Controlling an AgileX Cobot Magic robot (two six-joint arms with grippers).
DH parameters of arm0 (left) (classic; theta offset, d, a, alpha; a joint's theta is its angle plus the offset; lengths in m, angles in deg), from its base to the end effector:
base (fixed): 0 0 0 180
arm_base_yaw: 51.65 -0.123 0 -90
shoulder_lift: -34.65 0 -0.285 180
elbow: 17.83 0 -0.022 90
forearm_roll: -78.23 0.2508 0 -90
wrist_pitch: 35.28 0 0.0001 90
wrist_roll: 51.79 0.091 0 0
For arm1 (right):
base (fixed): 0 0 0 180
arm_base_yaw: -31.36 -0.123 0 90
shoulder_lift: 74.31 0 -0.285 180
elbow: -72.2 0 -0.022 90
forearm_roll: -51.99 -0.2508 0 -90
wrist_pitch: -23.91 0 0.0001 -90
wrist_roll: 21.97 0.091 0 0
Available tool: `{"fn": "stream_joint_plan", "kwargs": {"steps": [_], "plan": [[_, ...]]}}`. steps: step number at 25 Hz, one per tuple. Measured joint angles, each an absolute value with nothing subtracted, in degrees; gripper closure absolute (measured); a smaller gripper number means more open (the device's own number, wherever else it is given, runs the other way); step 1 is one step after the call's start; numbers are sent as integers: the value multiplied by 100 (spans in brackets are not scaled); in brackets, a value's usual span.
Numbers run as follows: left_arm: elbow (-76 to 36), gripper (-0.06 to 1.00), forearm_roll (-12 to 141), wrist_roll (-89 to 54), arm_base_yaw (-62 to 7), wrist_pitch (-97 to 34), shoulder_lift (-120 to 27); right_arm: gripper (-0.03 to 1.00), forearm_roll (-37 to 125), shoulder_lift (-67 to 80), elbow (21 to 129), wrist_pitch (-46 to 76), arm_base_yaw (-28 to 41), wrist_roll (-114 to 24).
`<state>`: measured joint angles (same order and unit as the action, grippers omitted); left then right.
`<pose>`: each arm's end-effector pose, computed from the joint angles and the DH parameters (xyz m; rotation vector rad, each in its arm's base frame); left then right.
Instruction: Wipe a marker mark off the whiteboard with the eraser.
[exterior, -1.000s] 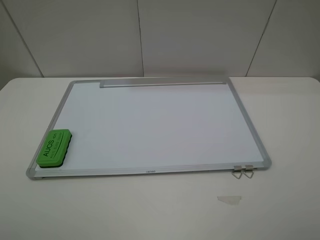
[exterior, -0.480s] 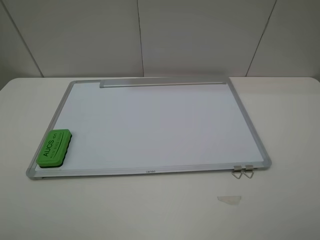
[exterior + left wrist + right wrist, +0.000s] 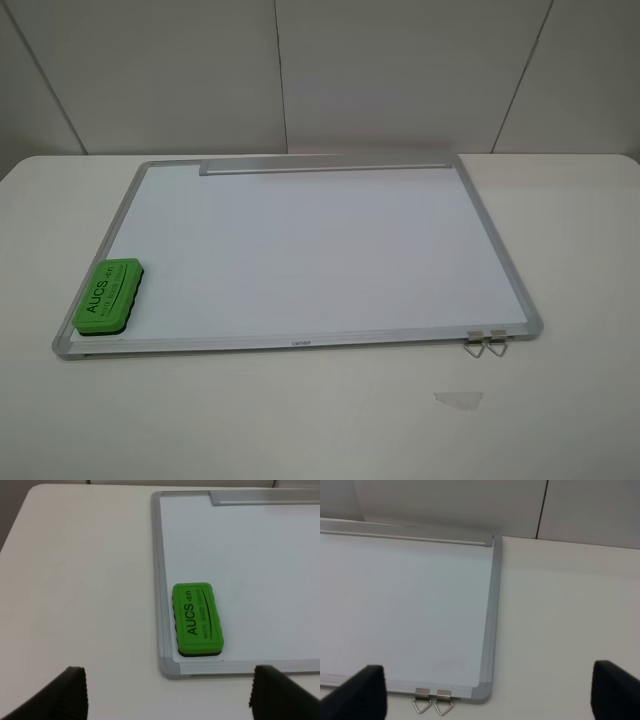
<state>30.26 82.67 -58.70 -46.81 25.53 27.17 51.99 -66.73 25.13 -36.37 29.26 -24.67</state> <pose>-0.0063 0.0067 0.2797 -0.0409 2.0286 -0.0368 -0.0082 -0.0003 0.2852 -0.0840 2.0042 -0.0067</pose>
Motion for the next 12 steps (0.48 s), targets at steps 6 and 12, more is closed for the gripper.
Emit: {"fn": "stream_joint_plan", "kwargs": {"steps": [6,12], "plan": [[3026,26,8267,-5870,-4705,2553,2717,15,5199,-6673,2513,-3637,2926,-2467],[3026,26,8267,-5870,-4705,2553,2717,15,5199,-6673,2513,-3637,2926,-2467]]}}
